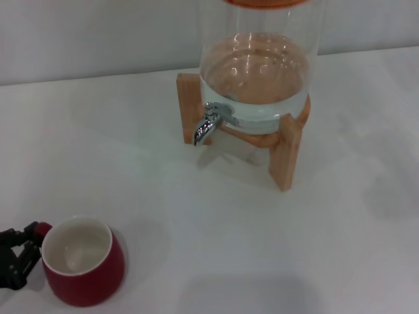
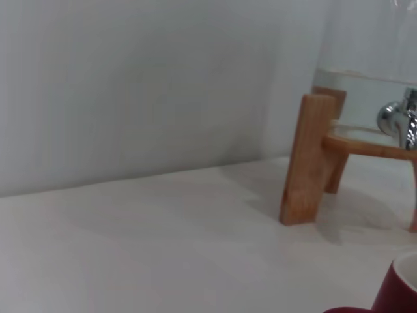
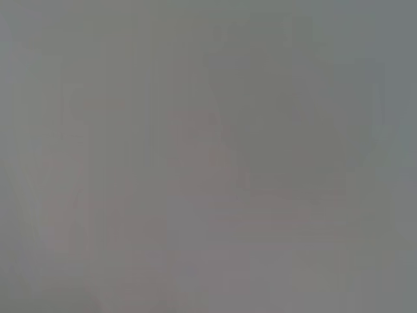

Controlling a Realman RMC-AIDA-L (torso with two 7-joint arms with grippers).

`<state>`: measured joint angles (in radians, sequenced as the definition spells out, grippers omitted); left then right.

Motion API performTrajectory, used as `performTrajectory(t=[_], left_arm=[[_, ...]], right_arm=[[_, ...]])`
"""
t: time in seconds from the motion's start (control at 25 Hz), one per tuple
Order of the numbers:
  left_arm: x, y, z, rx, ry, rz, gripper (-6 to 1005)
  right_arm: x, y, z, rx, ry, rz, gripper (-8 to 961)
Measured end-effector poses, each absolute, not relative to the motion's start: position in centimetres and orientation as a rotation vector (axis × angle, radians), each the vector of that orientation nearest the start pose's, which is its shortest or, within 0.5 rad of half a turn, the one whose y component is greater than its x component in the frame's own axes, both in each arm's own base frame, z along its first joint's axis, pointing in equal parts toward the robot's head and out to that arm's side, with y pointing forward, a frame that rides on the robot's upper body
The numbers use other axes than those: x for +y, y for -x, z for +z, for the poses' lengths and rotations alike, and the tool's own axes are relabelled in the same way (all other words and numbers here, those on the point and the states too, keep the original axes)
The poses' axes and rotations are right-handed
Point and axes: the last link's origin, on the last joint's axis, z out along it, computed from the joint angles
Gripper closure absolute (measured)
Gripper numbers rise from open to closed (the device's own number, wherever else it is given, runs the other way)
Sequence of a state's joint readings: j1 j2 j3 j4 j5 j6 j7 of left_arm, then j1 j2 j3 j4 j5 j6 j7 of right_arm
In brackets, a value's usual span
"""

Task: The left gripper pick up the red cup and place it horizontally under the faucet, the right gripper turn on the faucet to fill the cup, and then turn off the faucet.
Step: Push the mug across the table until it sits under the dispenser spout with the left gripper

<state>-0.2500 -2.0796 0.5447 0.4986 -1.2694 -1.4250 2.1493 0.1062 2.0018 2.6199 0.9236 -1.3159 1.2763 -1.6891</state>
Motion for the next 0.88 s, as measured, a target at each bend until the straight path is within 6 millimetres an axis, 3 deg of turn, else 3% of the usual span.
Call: performTrajectory(t=[0.4,0.88], left_arm=[[25.8,35.9,0.3,-0.652,2.350,-0.615,847],[28.5,34.3,0.3,-0.587,2.363,-0.626,847]], right_arm=[[26.6,-37.1,19.6,0.708,1.619,0.891,233],[26.5,-37.2,19.4,0.715,1.619,0.899,232]])
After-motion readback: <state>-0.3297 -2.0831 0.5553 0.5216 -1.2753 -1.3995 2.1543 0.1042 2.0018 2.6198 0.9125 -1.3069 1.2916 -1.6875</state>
